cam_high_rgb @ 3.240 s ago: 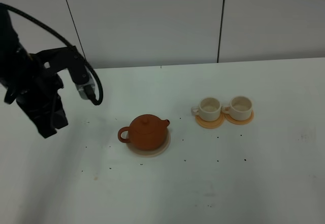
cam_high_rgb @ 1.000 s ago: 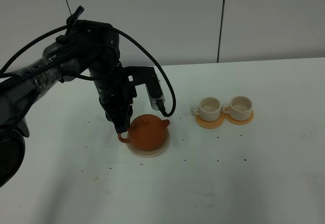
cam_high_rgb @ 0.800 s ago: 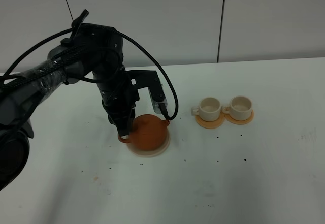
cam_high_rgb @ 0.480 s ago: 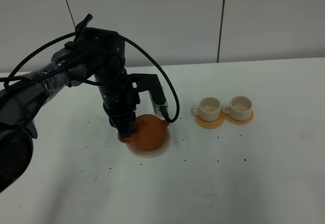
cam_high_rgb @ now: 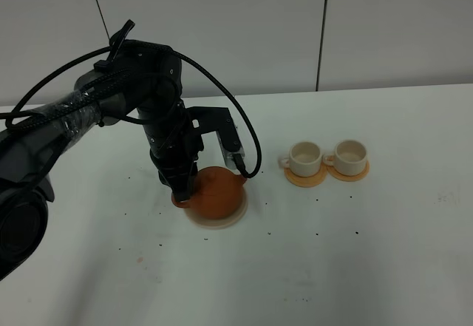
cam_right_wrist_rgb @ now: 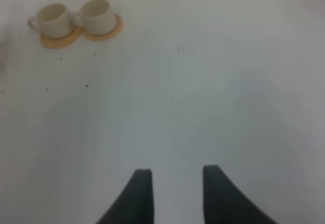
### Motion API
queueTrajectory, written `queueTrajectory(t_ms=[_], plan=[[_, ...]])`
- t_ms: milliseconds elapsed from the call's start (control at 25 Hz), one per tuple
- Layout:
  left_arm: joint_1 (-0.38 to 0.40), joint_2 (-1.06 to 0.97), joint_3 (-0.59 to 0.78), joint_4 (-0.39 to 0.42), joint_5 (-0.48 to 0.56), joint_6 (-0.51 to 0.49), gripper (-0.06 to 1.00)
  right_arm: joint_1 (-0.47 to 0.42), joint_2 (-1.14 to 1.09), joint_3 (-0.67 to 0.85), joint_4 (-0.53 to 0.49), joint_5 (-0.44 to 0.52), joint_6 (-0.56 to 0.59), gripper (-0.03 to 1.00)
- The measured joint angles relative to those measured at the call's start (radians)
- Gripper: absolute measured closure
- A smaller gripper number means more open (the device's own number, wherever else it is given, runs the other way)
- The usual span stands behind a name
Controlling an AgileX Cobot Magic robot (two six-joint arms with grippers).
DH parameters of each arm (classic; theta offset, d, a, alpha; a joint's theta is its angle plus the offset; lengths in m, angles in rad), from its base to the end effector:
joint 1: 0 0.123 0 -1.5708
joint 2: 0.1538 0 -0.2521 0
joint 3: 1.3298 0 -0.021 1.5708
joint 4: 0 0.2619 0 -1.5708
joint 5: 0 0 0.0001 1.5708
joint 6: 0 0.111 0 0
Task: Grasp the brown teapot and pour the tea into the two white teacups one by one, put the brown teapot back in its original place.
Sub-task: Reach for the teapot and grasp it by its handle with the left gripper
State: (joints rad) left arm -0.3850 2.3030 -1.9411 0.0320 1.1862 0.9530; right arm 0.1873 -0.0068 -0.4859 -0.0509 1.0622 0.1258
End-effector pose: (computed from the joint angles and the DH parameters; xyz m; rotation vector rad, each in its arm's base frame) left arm 0.4323 -0.1716 0.1213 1.8998 2.3774 0.0912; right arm 0.0564 0.0057 0.2695 -0.0610 2.0538 0.1335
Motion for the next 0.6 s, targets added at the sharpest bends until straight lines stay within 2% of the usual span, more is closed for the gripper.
queueTrajectory(t_ms=[600], plan=[[0.000,0.015,0.000,0.007,0.001,-0.012,0.61,0.000,0.000,0.000,0.000,0.000,-0.001,0.73]])
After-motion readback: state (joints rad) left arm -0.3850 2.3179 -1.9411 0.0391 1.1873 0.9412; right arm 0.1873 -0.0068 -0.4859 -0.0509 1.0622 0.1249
